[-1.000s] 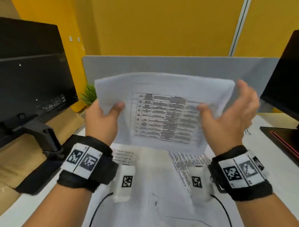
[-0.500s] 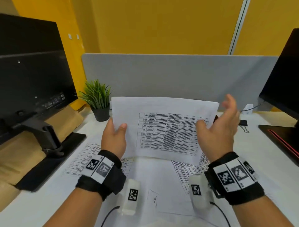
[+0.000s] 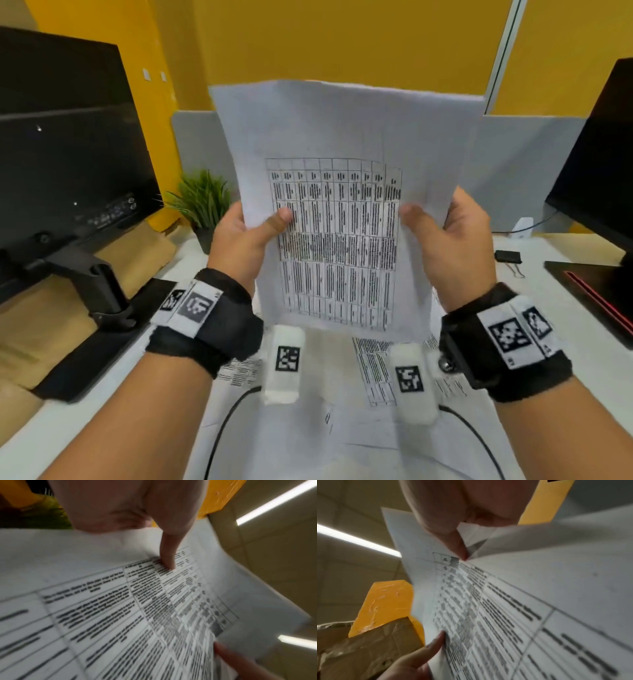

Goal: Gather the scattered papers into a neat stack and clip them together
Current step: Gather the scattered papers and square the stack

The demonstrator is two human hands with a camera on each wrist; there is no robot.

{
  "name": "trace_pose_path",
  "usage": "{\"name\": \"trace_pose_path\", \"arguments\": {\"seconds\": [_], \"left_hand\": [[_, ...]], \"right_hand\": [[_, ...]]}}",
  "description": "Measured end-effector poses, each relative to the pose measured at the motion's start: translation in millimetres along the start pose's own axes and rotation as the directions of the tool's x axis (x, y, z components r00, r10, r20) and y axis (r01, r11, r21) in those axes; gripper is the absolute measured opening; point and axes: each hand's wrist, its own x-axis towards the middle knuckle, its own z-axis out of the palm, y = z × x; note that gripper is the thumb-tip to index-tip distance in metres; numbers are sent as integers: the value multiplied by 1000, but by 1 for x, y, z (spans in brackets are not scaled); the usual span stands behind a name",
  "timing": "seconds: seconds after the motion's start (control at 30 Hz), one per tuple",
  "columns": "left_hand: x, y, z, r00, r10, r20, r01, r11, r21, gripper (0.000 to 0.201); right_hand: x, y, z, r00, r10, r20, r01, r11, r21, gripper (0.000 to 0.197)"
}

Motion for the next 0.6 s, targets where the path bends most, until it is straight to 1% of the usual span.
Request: {"name": "trace_pose_path", "arguments": {"seconds": [0.03, 0.07, 0.13, 0.17, 0.2, 0.27, 0.33, 0.37, 0.4, 0.47, 0.53, 0.57, 0.6], "left_hand": [[-4, 1, 3, 999, 43, 5, -43, 996, 79, 33], [-8, 0, 5, 995, 103, -9, -101, 986, 130, 24], [-16, -7, 8, 978, 204, -42, -195, 969, 152, 23], [-19, -13, 8, 975, 215, -54, -205, 967, 154, 24], [-22, -21, 9, 978, 199, -61, -188, 970, 156, 26], [-28, -42, 7, 993, 108, -46, -98, 980, 175, 27], [-32, -55, 6, 999, 28, -36, -19, 975, 222, 29], [-33, -59, 5, 999, 20, -47, -7, 967, 254, 32], [-32, -62, 4, 998, 15, -57, 1, 963, 268, 34], [-31, -62, 2, 999, 14, -35, -5, 965, 262, 32], [-29, -58, 0, 999, -27, 45, 15, 970, 242, 19], [-27, -55, -3, 996, -40, 74, 21, 971, 239, 12], [-27, -51, -6, 995, -38, 88, 15, 970, 244, 9]], "right_hand": [[-3, 2, 4, 999, 5, -45, -6, 1000, -23, 21], [-5, 5, 9, 997, 10, -81, -15, 998, -54, 20], [-12, 14, 16, 993, 38, -116, -51, 993, -108, 22], [-16, 20, 19, 991, 66, -115, -80, 989, -126, 23], [-21, 27, 23, 989, 107, -101, -121, 982, -145, 25], [-31, 45, 28, 971, 237, -41, -240, 949, -205, 30], [-40, 62, 29, 923, 385, 9, -371, 895, -247, 35], [-42, 69, 29, 903, 430, 15, -413, 874, -256, 37], [-42, 72, 27, 894, 449, 5, -432, 862, -264, 37], [-37, 72, 19, 901, 433, -33, -426, 866, -261, 36], [-26, 66, 2, 907, 411, -87, -419, 872, -251, 36], [-18, 64, -12, 908, 399, -127, -418, 871, -257, 36], [-10, 65, -29, 908, 384, -169, -418, 866, -274, 36]]}}
